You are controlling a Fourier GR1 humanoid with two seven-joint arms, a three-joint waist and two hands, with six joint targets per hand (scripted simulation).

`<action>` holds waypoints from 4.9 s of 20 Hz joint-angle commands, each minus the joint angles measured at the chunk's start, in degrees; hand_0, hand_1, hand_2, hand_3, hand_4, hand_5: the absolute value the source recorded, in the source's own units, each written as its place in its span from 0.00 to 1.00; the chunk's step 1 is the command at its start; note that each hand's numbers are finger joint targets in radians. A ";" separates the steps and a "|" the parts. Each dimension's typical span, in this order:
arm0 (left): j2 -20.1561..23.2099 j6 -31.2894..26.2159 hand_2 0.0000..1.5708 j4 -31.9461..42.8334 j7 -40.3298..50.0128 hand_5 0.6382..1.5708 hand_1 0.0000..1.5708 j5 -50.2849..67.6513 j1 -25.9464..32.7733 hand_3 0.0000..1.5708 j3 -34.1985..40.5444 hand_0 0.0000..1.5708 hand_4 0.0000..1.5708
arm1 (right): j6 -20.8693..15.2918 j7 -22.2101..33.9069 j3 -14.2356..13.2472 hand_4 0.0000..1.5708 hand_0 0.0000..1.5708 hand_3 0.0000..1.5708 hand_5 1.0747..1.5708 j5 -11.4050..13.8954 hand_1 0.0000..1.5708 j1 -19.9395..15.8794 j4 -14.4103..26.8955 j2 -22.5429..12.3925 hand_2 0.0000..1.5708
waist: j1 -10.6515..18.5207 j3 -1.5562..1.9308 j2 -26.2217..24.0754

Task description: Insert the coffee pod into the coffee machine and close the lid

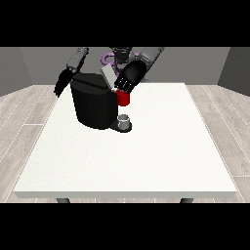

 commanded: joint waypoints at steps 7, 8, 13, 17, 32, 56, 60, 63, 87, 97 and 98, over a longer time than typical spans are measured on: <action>2.65 2.31 0.74 1.52 -3.87 1.00 0.75 -4.55 1.55 0.65 -2.86 0.75 0.00 | -1.51 0.52 2.82 0.00 0.00 0.00 1.00 2.08 0.00 1.96 -2.42 2.06 0.00 | -0.79 -0.01 0.86; -0.28 2.77 0.73 -0.06 -0.67 1.00 0.72 -5.04 -0.30 0.64 -3.71 0.72 0.00 | 0.57 1.84 -1.41 0.00 0.00 0.00 1.00 -0.60 0.00 -2.63 0.58 -1.41 0.00 | 0.38 0.02 1.09; 1.60 6.30 0.71 1.39 -3.22 1.00 0.71 -3.95 -0.86 0.62 -0.77 0.71 0.00 | -1.75 0.16 2.09 0.00 0.00 0.00 1.00 2.88 0.00 -0.93 -2.70 0.28 0.00 | -2.63 -0.01 4.28; 3.19 4.53 0.77 0.61 -4.91 1.00 0.79 -2.61 -2.66 0.61 0.65 0.79 0.00 | -1.42 -1.79 1.58 0.03 0.00 0.00 1.00 1.54 0.00 0.89 -0.92 1.32 0.00 | -1.90 0.01 3.94; 4.22 9.35 0.58 0.35 -10.01 1.00 0.52 -7.01 -0.57 0.42 -2.02 0.52 0.00 | -0.07 1.60 0.02 0.10 0.00 0.00 1.00 1.36 0.00 -2.71 -1.93 -1.75 0.00 | -1.73 0.00 5.14; -5.06 7.30 0.05 -2.34 -6.42 1.00 0.00 -6.67 10.67 0.00 -3.59 0.00 0.00 | -0.01 -3.02 -4.05 0.00 0.00 0.00 1.00 -1.65 0.00 7.31 6.48 -1.49 0.00 | 8.88 0.02 -10.12; -9.91 5.58 0.10 -1.57 -10.56 1.00 0.00 6.10 14.35 0.00 6.52 0.00 0.00 | -1.88 -4.05 -1.49 0.00 0.00 0.00 1.00 -0.05 0.00 13.64 5.79 2.00 0.00 | 11.04 -0.13 -15.49; -16.05 6.95 0.00 -1.99 -12.93 1.00 0.00 12.54 21.66 0.00 10.85 0.00 0.27 | -1.46 -4.98 -3.73 0.00 0.00 0.00 1.00 -0.95 0.00 16.57 6.87 -0.12 0.00 | 15.45 -0.15 -19.95; -25.74 0.38 0.00 -12.96 -7.67 1.00 0.00 27.79 46.74 0.00 11.47 0.00 0.25 | 10.12 4.13 -5.81 0.00 0.00 0.00 1.00 -7.27 0.00 6.36 -0.87 -7.60 0.00 | 28.06 0.01 -31.33; -25.77 2.06 0.00 -25.46 -2.20 1.00 0.00 33.74 51.72 0.00 2.99 0.00 0.23 | 10.54 7.11 -10.22 0.08 0.00 0.00 1.00 -13.42 0.00 -0.48 7.45 -6.85 0.00 | 30.94 0.01 -27.21; -25.77 3.10 0.00 -26.94 -1.79 1.00 0.00 34.66 50.90 0.00 2.90 0.00 0.22 | 9.66 7.15 -9.29 0.06 0.00 0.00 1.00 -12.57 0.00 -2.04 8.16 -6.20 0.00 | 30.76 0.01 -25.52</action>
